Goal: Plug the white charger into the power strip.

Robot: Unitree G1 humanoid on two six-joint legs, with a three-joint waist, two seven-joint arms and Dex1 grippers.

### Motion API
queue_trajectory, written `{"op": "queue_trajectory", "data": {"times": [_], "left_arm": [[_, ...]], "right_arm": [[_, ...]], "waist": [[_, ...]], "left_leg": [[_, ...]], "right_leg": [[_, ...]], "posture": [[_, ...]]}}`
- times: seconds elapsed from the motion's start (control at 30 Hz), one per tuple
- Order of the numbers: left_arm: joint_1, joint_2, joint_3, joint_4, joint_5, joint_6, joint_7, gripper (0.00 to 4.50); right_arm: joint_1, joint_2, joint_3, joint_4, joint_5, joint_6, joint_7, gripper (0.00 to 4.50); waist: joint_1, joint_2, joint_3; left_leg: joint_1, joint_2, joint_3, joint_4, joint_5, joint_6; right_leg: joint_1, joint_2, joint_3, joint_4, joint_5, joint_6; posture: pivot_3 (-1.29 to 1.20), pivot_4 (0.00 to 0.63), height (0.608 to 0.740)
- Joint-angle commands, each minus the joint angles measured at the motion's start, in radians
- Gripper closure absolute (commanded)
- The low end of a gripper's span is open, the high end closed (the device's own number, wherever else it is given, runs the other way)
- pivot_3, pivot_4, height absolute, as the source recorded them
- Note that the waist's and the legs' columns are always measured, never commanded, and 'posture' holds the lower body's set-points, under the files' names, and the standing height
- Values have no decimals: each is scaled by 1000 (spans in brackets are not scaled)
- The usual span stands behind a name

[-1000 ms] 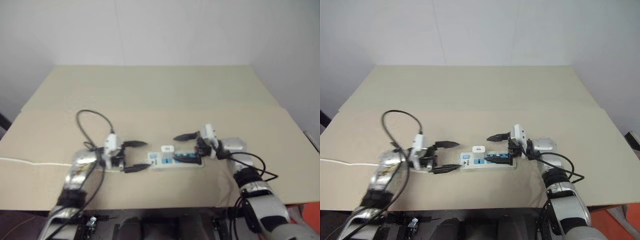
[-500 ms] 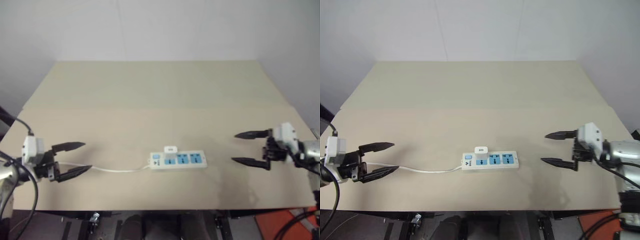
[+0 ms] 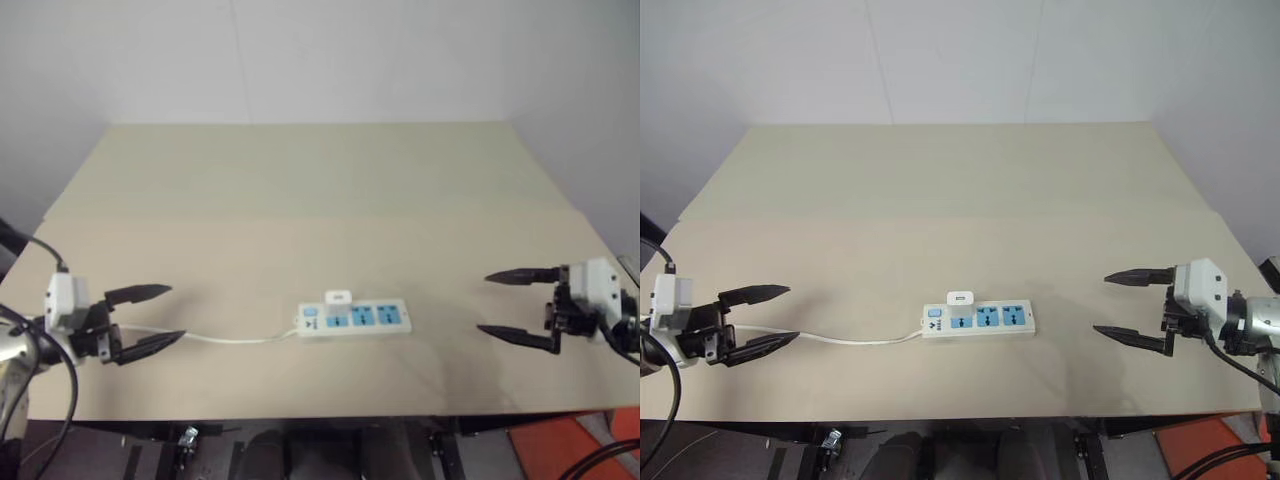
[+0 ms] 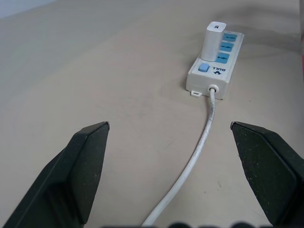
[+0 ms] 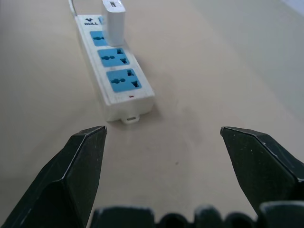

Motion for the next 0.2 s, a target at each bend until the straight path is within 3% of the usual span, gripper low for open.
{"op": "queue_trajectory", "data": {"times": [0.03, 0.2], "left_arm": [[7, 6, 16, -28, -10, 0, 4, 35], [52, -7, 27, -66, -13, 6, 34, 35]], "right_arm": [[24, -32, -46, -32, 25, 15, 6, 0], [39, -36, -50, -31, 17, 7, -8, 0]], "waist": [[0, 0, 0], [0, -1, 1]], "left_leg": [[0, 0, 0, 0, 0, 0], [0, 0, 0, 0, 0, 0]], "right_leg": [[0, 0, 0, 0, 0, 0], [0, 0, 0, 0, 0, 0]], "posture": [[0, 150, 740], [0, 150, 740]]}}
